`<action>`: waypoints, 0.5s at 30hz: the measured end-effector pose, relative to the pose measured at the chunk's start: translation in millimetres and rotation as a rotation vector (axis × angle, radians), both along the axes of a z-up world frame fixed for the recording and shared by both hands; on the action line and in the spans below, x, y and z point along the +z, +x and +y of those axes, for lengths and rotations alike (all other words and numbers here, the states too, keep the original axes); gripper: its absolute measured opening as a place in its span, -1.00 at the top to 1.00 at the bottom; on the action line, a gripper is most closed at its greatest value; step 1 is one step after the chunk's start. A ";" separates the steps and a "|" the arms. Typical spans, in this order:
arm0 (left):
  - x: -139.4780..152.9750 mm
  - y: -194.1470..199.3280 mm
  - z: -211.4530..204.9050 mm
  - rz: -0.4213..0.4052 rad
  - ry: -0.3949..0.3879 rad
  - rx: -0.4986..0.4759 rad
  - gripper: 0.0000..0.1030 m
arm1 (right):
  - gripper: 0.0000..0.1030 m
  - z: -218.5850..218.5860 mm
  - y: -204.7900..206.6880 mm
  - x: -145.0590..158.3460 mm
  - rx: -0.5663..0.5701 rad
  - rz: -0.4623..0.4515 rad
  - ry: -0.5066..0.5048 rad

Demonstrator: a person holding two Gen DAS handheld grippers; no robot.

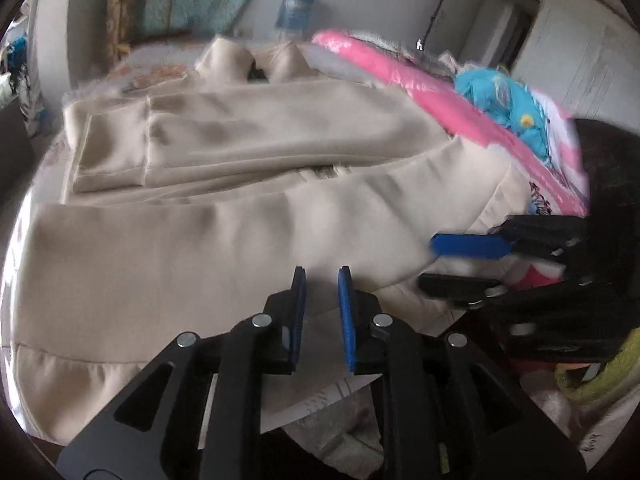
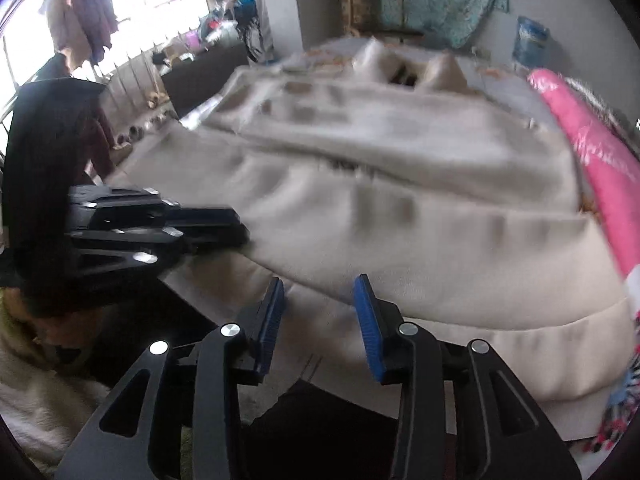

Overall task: Fold large clothes
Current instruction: 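Lower both grippers open onto the jacket hem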

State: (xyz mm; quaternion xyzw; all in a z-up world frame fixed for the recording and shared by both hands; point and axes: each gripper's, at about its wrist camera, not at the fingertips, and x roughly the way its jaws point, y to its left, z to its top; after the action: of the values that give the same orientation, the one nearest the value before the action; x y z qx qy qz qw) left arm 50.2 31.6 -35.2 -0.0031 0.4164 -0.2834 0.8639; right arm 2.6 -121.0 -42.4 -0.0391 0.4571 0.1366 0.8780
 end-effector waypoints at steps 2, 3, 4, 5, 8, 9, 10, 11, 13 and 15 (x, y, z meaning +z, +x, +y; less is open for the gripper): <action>5.8 0.9 3.8 -0.001 0.027 0.024 0.68 | 0.29 -3.3 -0.4 10.8 -0.011 0.003 -0.006; 9.9 -0.2 9.2 -0.009 0.024 0.036 0.67 | 0.28 -2.1 -1.4 14.8 -0.012 -0.012 -0.012; 13.8 -1.7 15.4 -0.017 0.013 0.044 0.64 | 0.27 -3.9 -4.3 20.1 -0.012 -0.031 -0.025; 16.9 -4.2 25.3 -0.025 0.008 0.065 0.53 | 0.25 -7.0 -7.7 22.4 -0.017 -0.042 -0.034; 12.0 -3.3 52.0 -0.010 0.044 0.148 0.34 | 0.14 -22.6 -7.5 12.8 -0.071 -0.024 -0.052; 3.5 2.3 63.3 0.026 0.040 0.184 0.39 | 0.09 -28.7 -4.8 4.2 -0.097 0.003 -0.047; 2.3 3.7 72.5 0.033 -0.018 0.197 0.39 | 0.08 -34.3 -3.1 -2.8 -0.112 0.019 -0.027; 3.0 7.4 77.8 0.063 -0.053 0.210 0.38 | 0.07 -36.9 -4.3 -1.6 -0.111 -0.001 -0.002; 7.7 13.0 79.7 0.079 -0.047 0.237 0.33 | 0.06 -37.6 -1.7 5.0 -0.114 0.013 -0.019; 17.0 15.5 79.2 0.049 -0.011 0.268 0.00 | -0.03 -45.4 -5.2 16.0 -0.146 -0.031 -0.043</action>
State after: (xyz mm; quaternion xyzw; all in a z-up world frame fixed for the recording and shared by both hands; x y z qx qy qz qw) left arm 65.7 110.7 -18.2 -0.0705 0.4318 -0.1675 0.8835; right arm -2.6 -166.3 -26.4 -0.0264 0.4480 0.0617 0.8915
